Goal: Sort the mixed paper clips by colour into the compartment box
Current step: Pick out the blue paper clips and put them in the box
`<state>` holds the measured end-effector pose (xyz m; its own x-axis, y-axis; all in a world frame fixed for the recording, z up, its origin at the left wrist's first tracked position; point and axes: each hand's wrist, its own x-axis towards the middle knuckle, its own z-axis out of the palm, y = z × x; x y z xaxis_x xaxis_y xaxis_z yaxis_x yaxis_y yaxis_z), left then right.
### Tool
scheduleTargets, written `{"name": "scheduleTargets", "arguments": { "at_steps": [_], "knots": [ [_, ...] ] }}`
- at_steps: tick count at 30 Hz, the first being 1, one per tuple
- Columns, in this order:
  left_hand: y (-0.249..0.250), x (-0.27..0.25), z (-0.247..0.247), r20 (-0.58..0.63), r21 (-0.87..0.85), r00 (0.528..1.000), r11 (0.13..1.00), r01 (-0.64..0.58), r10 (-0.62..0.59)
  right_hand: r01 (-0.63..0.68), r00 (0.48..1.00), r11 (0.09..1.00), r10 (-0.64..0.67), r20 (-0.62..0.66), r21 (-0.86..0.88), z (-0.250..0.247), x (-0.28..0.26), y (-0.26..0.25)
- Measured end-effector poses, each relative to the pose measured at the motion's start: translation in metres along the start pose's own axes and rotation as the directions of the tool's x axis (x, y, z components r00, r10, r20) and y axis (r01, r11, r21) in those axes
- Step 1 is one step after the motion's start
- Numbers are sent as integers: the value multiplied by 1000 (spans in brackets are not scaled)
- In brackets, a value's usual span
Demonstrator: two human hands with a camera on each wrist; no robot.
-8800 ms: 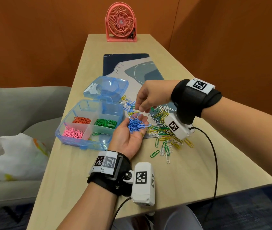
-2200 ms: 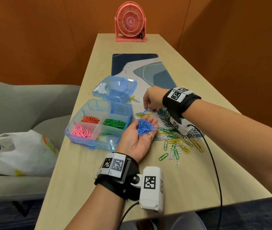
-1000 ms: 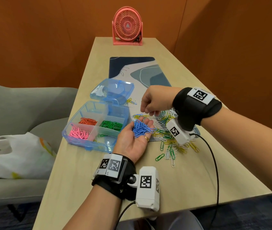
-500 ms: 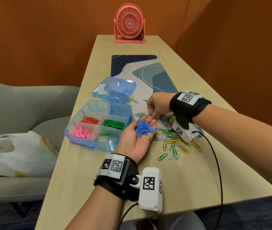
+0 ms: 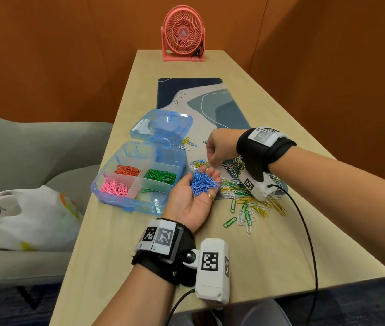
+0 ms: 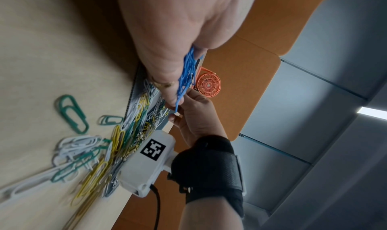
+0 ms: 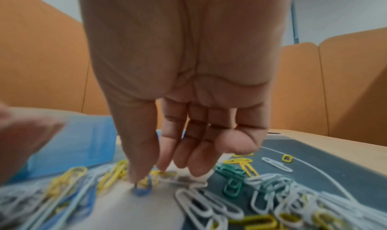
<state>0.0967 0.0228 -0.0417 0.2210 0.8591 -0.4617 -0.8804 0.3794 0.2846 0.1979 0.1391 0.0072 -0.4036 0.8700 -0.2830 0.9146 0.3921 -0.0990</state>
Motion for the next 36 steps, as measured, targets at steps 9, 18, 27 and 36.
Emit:
{"name": "scheduleTargets", "arguments": {
  "at_steps": [9,18,27,36],
  "knots": [
    [0,2,0,2,-5,1000,1000,-7,7,-55,997,992,49,53,114,-5,3,3],
    [0,0,0,15,-36,1000,999,19,-19,90,993,995,-93,-73,-48,0,18,-16],
    [0,2,-1,35,-79,999,996,36,-33,49,997,994,-44,60,-97,-1,21,-9],
    [0,4,-3,35,-56,999,998,30,-28,54,998,992,-51,29,-111,4,22,-18]
  ]
}}
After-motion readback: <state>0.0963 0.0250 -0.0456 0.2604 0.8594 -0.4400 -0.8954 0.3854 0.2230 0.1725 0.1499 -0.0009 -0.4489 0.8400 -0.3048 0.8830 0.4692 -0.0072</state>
